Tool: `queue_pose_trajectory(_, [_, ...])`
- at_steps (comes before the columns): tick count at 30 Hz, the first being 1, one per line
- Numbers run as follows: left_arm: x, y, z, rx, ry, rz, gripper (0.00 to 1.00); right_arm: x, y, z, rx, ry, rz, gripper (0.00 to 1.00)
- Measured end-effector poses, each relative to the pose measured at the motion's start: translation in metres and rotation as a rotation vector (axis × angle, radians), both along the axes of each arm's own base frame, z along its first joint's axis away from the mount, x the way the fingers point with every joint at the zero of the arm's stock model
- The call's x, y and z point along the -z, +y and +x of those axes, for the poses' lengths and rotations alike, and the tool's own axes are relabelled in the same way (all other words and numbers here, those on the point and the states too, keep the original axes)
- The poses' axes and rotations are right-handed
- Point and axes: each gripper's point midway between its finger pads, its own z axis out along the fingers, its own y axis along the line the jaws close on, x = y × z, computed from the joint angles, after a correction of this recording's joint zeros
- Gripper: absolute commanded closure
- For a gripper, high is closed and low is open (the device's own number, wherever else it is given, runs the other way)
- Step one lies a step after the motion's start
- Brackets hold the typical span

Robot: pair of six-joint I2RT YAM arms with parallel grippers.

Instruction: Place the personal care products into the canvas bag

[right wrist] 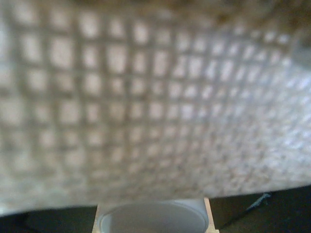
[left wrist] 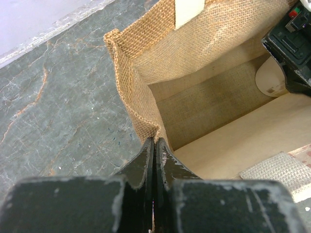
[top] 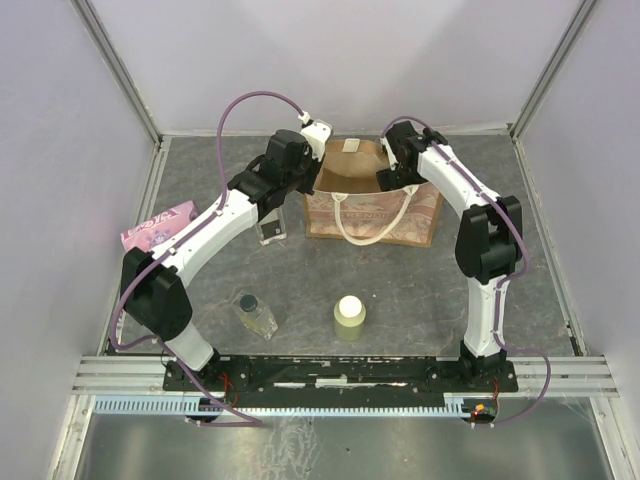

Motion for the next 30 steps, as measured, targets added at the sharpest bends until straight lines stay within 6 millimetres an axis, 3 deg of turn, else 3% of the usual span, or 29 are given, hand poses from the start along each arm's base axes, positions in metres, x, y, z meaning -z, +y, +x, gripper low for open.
queue_pose_trajectory(4, [0.000,0.000,0.000,-0.001,-0.001,0.000,0.97,-0.007,0.002,-0.001,-0.001,-0.006,0.017,0.09])
queue_pose_trajectory(7, [0.002,0.001,0.001,-0.004,-0.002,0.001,0.97,-0.025,0.004,0.001,-0.002,-0.035,0.035,0.01])
queue_pose_trajectory(13, [0.003,0.001,0.002,-0.009,-0.007,0.001,0.97,-0.087,0.006,0.007,-0.001,-0.184,0.085,0.00])
queue_pose_trajectory(18, [0.001,0.001,0.004,-0.016,-0.017,-0.001,0.97,-0.139,0.006,0.000,-0.004,-0.298,0.131,0.00])
queue_pose_trajectory(24, [0.001,0.002,0.005,-0.023,-0.024,-0.001,0.97,-0.176,0.013,-0.032,-0.055,-0.343,0.215,0.00])
queue_pose_trajectory(30, [0.002,0.003,0.010,-0.039,-0.032,0.003,0.97,-0.188,0.044,-0.095,-0.181,-0.331,0.319,0.00])
